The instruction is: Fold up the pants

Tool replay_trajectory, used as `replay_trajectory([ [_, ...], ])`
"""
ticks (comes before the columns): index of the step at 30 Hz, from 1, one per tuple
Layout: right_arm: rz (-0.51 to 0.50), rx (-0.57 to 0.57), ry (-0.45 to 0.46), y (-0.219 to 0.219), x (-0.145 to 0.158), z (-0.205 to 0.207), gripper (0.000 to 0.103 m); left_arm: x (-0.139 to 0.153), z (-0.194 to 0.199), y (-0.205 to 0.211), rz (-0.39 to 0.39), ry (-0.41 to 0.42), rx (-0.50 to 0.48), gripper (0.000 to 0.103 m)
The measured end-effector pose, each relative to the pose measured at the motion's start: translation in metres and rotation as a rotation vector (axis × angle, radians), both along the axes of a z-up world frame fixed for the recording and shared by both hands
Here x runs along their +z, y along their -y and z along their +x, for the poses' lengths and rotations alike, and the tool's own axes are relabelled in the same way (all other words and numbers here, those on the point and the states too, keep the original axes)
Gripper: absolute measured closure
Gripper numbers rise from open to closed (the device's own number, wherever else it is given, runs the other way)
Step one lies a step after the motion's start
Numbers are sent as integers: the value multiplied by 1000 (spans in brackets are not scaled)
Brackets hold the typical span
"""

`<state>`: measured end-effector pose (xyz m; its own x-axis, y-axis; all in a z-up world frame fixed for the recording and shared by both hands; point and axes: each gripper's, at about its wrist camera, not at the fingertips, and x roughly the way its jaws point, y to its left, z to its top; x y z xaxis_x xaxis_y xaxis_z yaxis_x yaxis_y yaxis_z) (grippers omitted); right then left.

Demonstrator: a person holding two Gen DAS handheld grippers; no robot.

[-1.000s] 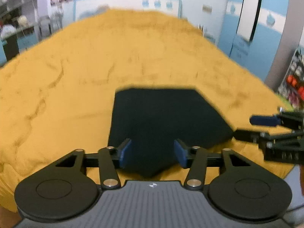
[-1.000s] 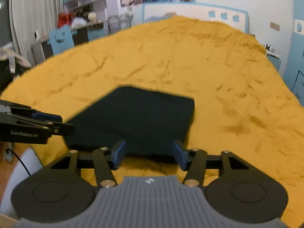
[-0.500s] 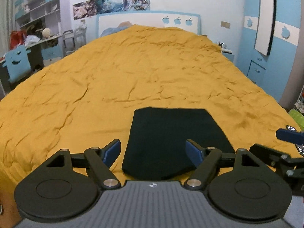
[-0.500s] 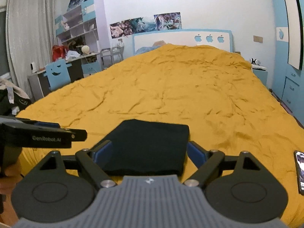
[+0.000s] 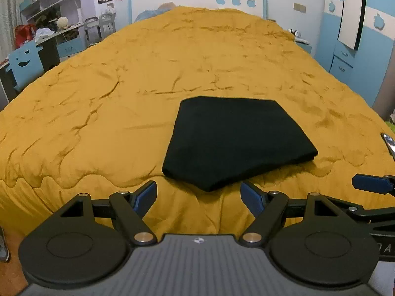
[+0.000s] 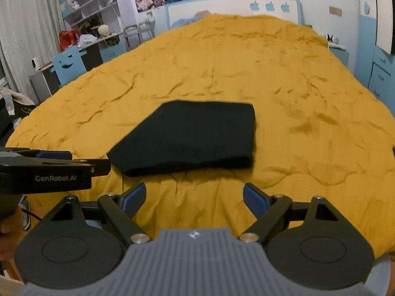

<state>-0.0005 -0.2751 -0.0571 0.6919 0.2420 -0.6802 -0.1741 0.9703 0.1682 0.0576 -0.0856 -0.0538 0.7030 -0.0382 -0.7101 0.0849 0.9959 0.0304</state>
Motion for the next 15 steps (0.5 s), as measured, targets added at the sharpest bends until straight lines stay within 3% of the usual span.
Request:
replay_trajectory([
  [15, 1, -4, 2, 4, -2, 0, 21, -1, 0, 5, 1, -10, -15, 13],
])
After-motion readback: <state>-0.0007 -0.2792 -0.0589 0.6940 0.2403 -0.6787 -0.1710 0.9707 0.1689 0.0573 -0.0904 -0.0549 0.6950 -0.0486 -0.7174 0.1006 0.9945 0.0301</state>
